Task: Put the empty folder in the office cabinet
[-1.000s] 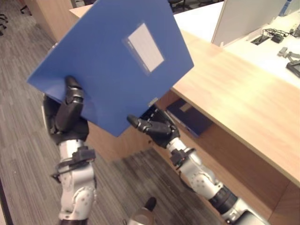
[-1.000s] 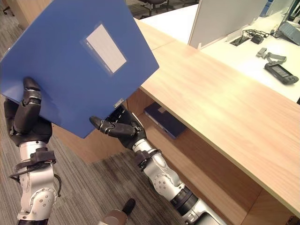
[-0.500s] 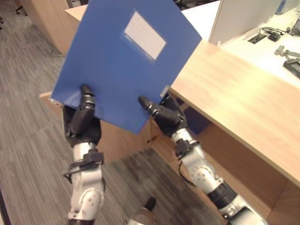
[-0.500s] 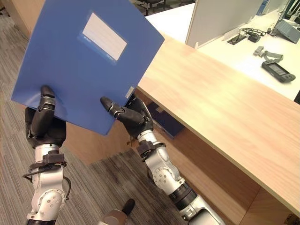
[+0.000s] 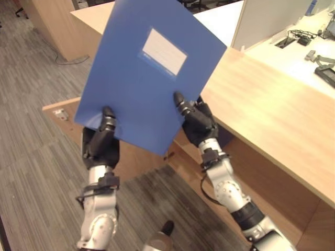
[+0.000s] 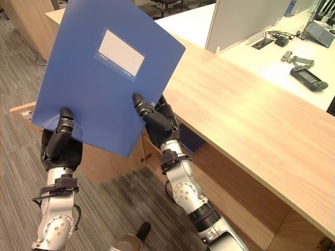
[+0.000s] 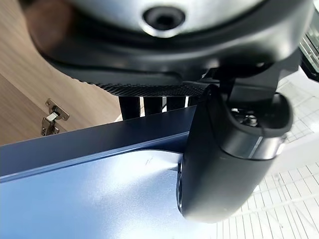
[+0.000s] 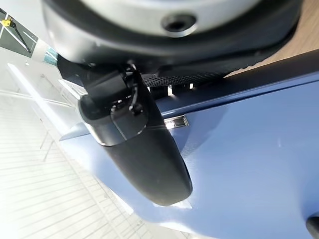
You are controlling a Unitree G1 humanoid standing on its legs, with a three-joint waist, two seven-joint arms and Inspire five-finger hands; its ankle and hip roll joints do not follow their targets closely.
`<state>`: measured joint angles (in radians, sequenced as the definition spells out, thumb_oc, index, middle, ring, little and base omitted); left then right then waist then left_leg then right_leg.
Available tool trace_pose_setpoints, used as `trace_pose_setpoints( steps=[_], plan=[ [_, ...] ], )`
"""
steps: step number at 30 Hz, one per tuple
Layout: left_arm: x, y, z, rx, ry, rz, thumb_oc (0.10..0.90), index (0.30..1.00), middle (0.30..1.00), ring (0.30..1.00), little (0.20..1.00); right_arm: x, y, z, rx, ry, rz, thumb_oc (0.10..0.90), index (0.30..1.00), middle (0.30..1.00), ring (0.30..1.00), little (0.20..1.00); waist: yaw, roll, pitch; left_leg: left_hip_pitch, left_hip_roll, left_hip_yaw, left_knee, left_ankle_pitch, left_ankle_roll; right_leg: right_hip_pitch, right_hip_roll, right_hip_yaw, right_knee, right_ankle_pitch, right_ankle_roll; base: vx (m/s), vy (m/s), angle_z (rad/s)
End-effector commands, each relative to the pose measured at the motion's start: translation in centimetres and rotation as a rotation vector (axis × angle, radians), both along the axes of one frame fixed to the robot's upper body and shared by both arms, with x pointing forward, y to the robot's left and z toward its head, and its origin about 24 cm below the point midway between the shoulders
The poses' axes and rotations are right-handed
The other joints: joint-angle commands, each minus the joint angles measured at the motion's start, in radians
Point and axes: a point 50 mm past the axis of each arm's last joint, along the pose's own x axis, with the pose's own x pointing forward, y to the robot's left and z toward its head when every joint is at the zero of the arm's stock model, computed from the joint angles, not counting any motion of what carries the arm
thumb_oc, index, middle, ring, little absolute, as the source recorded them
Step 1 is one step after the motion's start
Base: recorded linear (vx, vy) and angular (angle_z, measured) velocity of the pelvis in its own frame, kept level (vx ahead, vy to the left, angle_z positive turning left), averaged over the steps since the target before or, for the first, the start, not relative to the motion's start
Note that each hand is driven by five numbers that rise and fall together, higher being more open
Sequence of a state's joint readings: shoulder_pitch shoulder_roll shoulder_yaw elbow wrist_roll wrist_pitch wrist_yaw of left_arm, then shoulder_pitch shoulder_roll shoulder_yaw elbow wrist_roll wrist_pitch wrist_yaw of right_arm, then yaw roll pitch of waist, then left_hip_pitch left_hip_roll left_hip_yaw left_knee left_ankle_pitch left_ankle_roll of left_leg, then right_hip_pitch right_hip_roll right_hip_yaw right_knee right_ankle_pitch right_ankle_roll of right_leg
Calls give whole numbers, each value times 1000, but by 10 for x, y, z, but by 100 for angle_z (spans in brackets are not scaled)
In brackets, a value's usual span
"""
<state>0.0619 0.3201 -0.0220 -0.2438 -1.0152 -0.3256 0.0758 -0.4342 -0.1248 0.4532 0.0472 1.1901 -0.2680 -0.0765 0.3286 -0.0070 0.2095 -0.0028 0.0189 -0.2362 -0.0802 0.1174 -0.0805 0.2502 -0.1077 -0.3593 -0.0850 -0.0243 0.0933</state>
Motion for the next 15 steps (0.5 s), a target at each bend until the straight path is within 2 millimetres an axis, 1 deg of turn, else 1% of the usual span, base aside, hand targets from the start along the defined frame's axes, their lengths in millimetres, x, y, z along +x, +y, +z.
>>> trace_pose_setpoints(
  steps=[1, 5, 11, 12, 13, 15],
  plan=[
    [-2, -8, -1, 158, 3, -62, 400, 300, 300, 300, 300, -17, 39, 95, 162, -423, 157, 400, 300, 300, 300, 300, -43, 41, -94, 69, 144, 46, -7, -49, -87, 2, -10, 38, 42, -95, 26, 0, 0, 0],
    [-1, -2, 2, 168, -3, -27, 400, 300, 300, 300, 300, -19, 41, 89, 127, -415, 184, 400, 300, 300, 300, 300, -47, 39, -93, 69, 144, 50, -7, -49, -87, -1, -9, 42, 45, -95, 25, 0, 0, 0],
    [0, 7, 7, 190, -15, 22, 400, 300, 300, 300, 300, -23, 47, 72, 52, -374, 252, 400, 300, 300, 300, 300, -52, 33, -89, 70, 144, 56, -7, -50, -88, -3, -11, 45, 48, -94, 26, -6, 2, -2],
    [0, 7, 7, 190, -15, 22, 400, 300, 300, 300, 300, -23, 47, 72, 52, -373, 252, 400, 300, 300, 300, 300, -52, 33, -89, 70, 144, 56, -7, -50, -88, -3, -11, 45, 48, -94, 26, 0, 0, 0],
    [1, 10, 9, 201, -22, 40, 400, 300, 300, 300, 300, -25, 51, 66, 3, -364, 287, 400, 300, 300, 300, 300, -52, 29, -88, 70, 144, 57, -7, -50, -89, -4, -11, 44, 49, -93, 26, 0, 0, 0],
    [1, 15, 10, 217, -17, 57, 400, 300, 300, 300, 300, -29, 51, 60, -65, -370, 322, 400, 300, 300, 300, 300, -54, 26, -88, 70, 145, 58, -7, -50, -90, -5, -11, 45, 50, -93, 27, 0, 0, 0]
  ],
)
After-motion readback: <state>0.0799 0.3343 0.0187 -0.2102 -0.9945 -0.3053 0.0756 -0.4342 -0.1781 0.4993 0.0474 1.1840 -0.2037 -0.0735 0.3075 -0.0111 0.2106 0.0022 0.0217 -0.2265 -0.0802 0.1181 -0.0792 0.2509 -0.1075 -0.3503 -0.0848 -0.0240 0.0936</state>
